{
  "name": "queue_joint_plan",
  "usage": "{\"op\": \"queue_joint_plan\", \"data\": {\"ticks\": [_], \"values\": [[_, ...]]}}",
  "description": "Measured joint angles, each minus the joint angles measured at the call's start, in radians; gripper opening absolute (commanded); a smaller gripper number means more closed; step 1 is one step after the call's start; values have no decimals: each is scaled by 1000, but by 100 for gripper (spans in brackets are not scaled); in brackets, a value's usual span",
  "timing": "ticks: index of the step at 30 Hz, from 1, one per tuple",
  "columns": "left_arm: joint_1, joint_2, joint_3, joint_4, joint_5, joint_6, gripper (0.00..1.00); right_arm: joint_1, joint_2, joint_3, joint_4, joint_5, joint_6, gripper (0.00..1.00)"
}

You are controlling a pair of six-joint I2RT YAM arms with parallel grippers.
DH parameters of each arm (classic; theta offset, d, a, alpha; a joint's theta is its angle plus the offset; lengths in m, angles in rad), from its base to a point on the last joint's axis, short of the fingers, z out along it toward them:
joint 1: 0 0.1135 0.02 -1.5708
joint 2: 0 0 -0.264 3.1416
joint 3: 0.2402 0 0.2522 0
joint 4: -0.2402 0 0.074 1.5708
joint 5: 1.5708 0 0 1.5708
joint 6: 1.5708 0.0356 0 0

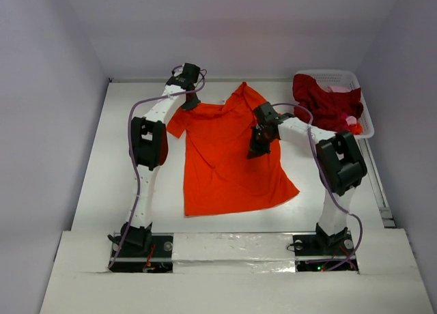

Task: Fold and stack the t-shirts
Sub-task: Flatten out the tshirt

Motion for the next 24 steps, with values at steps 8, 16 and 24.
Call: {"op": "queue_joint_plan", "data": {"ticks": [8, 16, 24], "values": [[7, 3, 21, -8, 9, 0, 0, 20, -113, -154, 62, -14, 16, 0], [10, 3, 20, -3, 23, 2, 0, 60, -126, -184, 91, 90, -4, 0], [11, 3, 20, -3, 29, 5, 0, 74, -68, -213, 263, 146, 54, 0]]}}
